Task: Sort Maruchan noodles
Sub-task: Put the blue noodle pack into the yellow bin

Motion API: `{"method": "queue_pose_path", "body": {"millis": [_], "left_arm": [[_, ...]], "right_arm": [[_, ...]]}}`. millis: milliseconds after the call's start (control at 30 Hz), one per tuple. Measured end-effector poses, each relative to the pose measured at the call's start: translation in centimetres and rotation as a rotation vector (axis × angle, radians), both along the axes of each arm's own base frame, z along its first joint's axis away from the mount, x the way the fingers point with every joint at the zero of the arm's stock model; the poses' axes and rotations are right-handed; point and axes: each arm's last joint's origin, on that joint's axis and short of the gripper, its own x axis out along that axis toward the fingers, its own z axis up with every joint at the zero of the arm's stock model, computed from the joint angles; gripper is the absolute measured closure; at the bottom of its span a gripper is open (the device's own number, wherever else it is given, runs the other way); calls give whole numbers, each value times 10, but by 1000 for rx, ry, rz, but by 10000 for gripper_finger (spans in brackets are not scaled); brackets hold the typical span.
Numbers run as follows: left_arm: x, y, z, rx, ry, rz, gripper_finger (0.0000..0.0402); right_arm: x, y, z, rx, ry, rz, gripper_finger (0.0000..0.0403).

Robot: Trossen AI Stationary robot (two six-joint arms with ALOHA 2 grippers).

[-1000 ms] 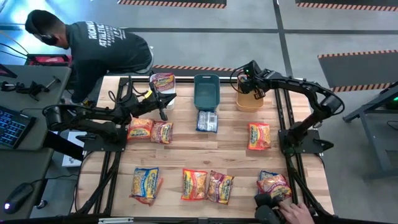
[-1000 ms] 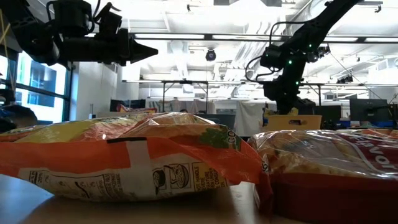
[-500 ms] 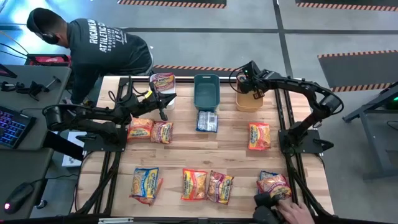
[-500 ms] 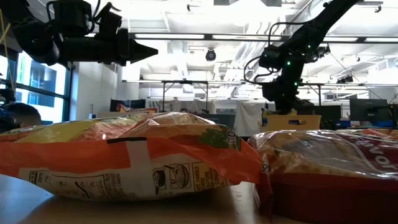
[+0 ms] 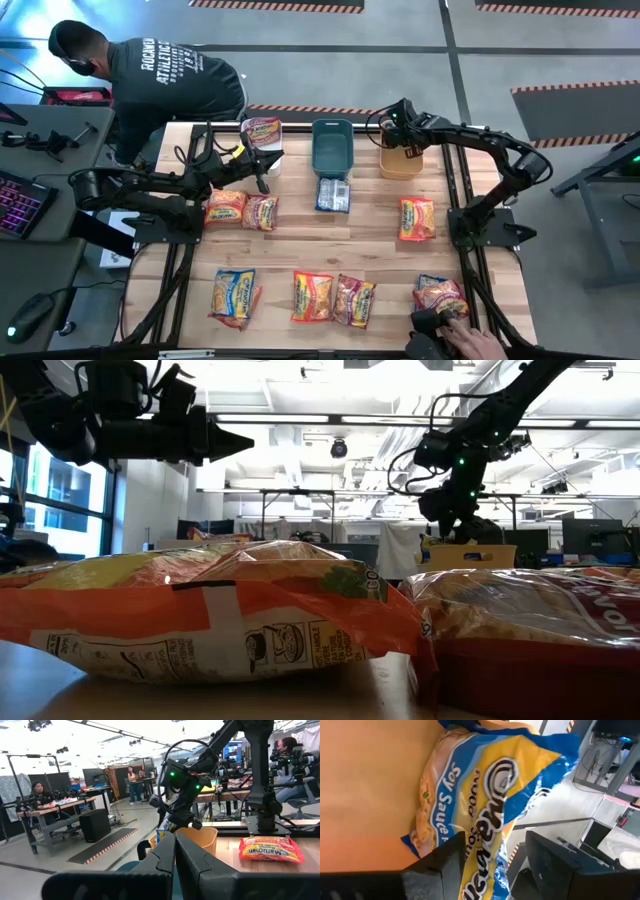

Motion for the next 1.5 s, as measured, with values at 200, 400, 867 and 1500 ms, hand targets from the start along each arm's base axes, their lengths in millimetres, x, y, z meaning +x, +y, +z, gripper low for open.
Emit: {"method": "queue_pose_path", "body": {"millis": [200, 400, 867, 1500], "left_arm": [[0, 0, 0, 0, 0, 0, 399], [0, 0, 0, -1, 0, -1, 399], [0, 0, 0, -16, -7, -3, 399], [0, 0, 2, 4, -24, 0, 399]], "right_arm": [[0, 1, 9, -48, -32, -10, 210], [-2, 3, 23, -85, -145, -64, 210], [-4, 19, 39, -146, -183, -161, 216], [-14, 30, -17, 333, -389, -506, 400]]}}
